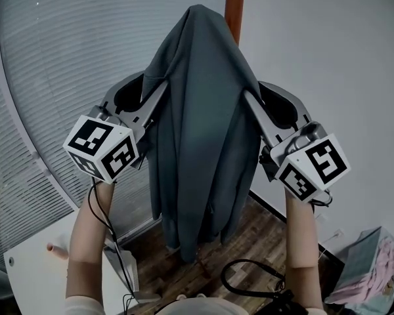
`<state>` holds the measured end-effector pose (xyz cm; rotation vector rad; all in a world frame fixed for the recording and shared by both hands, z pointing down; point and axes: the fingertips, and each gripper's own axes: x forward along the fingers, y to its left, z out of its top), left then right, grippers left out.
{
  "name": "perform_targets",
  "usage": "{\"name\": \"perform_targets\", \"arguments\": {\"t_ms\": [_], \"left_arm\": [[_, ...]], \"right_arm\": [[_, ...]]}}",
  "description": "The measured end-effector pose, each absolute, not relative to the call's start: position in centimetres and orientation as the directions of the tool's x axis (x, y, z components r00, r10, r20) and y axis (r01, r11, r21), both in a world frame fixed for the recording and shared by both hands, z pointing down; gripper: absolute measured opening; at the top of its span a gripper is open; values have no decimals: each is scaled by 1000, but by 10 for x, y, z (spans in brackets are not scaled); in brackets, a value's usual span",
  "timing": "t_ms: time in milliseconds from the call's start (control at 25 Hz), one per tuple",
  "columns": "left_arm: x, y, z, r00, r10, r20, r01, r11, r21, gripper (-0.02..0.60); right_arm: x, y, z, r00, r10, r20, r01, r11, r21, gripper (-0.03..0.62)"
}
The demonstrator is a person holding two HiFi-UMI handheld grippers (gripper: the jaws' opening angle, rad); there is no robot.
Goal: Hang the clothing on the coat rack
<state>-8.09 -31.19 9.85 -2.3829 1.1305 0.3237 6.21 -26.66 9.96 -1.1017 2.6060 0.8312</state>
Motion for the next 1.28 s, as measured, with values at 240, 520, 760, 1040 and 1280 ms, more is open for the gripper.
{"name": "perform_targets", "arguments": {"t_ms": [240,520,760,1040,1280], "left_arm": [[-86,-305,98,637,-643,-425,-770,-554,-317,179],[-91,-299,100,640,-633,-436,-767,-557,-319,196],[-94,-292,99,664,-619,-419,-747,-577,-331,209],[-106,-274,95,651,-604,-460,-757,-560,-337,225],[-112,-261,90,637,-593,-492,-768,-543,-339,225]], "right_arm": [[58,-258,95,-712,-586,-388,-701,563,437,98],[51,-254,95,-725,-575,-379,-687,564,459,100],[44,-246,92,-739,-562,-373,-672,567,476,100],[42,-237,87,-744,-540,-392,-667,569,481,100],[37,-233,87,-752,-530,-392,-658,568,494,100]]}}
